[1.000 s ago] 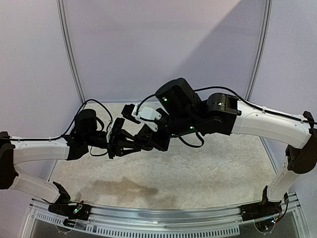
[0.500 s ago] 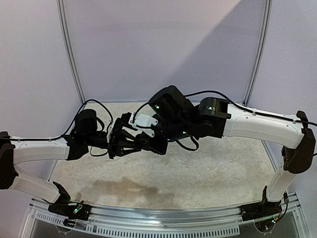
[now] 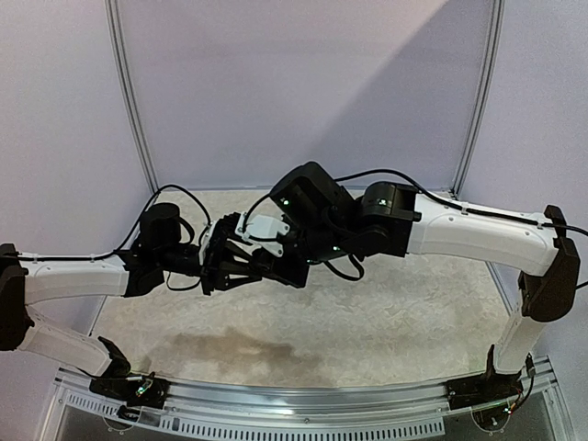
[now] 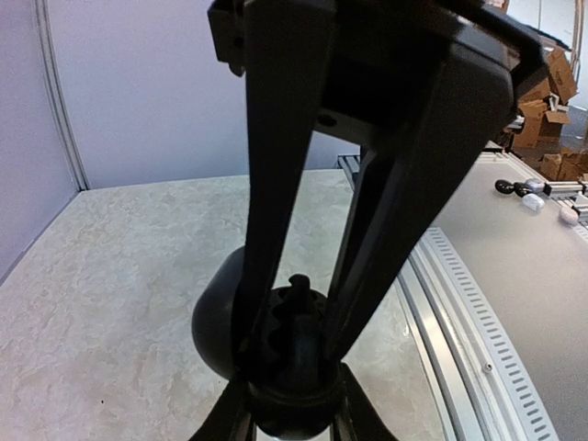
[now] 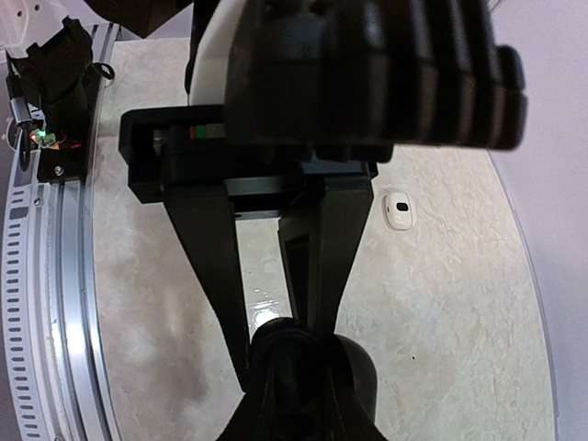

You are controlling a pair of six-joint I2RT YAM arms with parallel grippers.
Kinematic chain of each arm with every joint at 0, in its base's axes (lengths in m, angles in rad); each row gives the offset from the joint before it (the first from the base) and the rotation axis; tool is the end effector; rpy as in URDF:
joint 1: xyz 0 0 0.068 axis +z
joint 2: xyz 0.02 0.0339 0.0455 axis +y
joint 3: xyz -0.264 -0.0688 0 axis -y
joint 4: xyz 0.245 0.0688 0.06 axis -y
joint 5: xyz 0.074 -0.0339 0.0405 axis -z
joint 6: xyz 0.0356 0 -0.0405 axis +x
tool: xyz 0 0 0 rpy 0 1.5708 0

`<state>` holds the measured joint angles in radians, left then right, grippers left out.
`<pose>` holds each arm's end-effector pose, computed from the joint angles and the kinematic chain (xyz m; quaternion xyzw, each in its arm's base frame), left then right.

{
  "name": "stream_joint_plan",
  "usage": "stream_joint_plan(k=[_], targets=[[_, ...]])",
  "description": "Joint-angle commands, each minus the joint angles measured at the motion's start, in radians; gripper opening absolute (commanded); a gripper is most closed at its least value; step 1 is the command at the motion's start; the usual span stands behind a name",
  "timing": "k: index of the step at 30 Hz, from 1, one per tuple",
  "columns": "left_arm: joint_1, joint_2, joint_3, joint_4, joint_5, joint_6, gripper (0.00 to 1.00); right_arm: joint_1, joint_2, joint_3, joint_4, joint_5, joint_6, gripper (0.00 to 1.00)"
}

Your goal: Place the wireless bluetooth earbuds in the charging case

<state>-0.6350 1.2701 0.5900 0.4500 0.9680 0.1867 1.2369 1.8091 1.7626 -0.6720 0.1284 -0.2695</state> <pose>0.1933 -0.1789 0.2368 0.5420 0.5204 -0.4777 0.4551 0.1394 0.3879 0.3466 -0.6022 0.6810 0.1401 0.3924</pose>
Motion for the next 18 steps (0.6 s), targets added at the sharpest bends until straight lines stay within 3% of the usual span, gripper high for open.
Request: stream_joint_plan(k=[1,18], targets=[[-0.017,-0.014,0.001,0.018,0.02,0.0,0.0,-0.001,0.023,0.029,-0.031,0.04,0.003,0.2],[-0.017,-0.006,0.007,-0.033,-0.074,-0.098,0.0,-0.024,-0.148,0.009,0.083,-0.084,0.059,0.34]])
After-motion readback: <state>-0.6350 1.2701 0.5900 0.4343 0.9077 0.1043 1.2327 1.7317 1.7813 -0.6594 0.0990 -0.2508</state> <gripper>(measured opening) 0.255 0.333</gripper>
